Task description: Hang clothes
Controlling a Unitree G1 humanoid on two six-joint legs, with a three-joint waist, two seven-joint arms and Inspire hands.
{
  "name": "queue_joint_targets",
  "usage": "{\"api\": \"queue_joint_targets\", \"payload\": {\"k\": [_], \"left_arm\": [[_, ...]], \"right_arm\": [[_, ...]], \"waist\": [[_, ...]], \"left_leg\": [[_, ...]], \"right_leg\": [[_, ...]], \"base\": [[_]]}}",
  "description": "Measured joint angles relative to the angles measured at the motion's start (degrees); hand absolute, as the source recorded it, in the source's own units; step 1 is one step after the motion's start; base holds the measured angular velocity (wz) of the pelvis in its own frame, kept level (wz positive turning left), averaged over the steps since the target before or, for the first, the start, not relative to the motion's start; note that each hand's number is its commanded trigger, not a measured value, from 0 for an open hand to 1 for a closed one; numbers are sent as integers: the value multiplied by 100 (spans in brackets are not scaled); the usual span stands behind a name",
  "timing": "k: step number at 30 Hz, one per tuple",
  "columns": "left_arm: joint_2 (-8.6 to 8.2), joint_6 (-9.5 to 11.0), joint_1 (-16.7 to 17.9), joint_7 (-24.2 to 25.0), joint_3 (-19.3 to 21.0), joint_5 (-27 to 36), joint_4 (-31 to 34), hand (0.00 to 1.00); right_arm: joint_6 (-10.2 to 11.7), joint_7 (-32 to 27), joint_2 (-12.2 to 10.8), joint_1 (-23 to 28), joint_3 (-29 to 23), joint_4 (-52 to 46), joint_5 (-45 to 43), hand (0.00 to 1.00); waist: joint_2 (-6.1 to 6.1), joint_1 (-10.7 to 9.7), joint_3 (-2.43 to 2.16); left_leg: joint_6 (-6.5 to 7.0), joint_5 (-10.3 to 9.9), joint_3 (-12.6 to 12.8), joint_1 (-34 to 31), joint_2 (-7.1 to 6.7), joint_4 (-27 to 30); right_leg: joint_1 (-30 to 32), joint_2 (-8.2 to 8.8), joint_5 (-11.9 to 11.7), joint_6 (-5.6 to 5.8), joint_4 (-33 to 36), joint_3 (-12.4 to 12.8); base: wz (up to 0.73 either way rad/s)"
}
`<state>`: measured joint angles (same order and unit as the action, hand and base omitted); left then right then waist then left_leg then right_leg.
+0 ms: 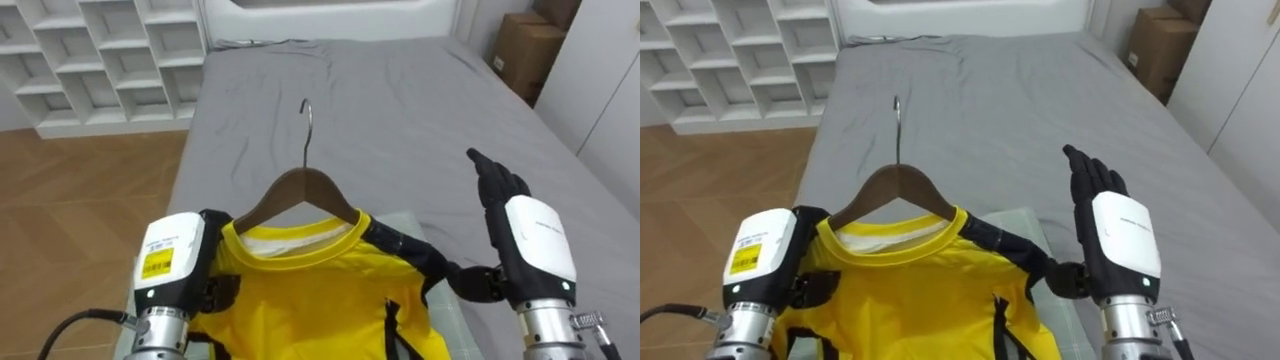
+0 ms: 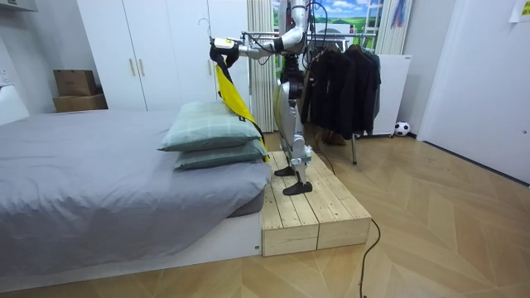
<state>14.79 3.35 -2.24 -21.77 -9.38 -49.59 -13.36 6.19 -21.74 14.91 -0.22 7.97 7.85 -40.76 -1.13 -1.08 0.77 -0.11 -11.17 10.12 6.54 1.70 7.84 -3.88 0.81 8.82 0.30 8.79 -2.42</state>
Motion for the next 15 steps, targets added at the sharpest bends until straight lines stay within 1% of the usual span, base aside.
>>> {"api": "queue_joint_targets", "payload": {"k": [2, 6, 9, 10, 12, 14, 15], "left_arm": [[1, 41, -90, 0, 15, 3, 8, 100], [1, 90, -98, -1, 13, 0, 242, 100], [6, 161, -120, -2, 6, -3, 372, 100], [6, 194, -131, -2, 7, -3, 373, 100], [12, 199, -131, -2, 6, 5, 373, 100], [48, 199, -131, -2, 5, 13, 373, 100], [52, 199, -131, -2, 5, 13, 372, 100]], "right_arm": [[24, 165, 36, -50, 43, 0, 15, 0], [27, 422, 152, -65, 194, 1, 2, 0], [29, 638, 206, -79, 272, -1, -2, 0], [30, 751, 244, -95, 289, -3, -2, 0], [31, 914, 303, -117, 312, -4, 14, 0], [34, 1085, 351, -170, 316, -3, 16, 0], [34, 1102, 358, -186, 315, -4, 14, 0]], "waist": [[-27, 40, -1], [-39, 85, -3], [-52, 113, -10], [-70, 128, -19], [-108, 138, -35], [-168, 137, -47], [-177, 135, -47]], "left_leg": [[0, 0, 1, 1, 0, 0], [0, 0, 0, 3, 0, 0], [0, 1, -77, -2, 0, 0], [0, 1, -77, 0, 2, 0], [0, 1, -92, 7, 4, 0], [0, 1, -138, 25, 11, -2], [0, 1, -162, 38, 15, -4]], "right_leg": [[1, 0, 0, 0, -4, 2], [2, 0, -1, -1, -2, 3], [-1, -1, -3, -3, 7, -17], [-2, -1, -3, -4, 9, -17], [-10, -1, -3, -4, 9, -28], [-18, -4, -3, -4, 24, -70], [-18, -8, -3, -4, 42, -79]], "base": [[0], [0], [3], [3], [0], [2], [0]]}}
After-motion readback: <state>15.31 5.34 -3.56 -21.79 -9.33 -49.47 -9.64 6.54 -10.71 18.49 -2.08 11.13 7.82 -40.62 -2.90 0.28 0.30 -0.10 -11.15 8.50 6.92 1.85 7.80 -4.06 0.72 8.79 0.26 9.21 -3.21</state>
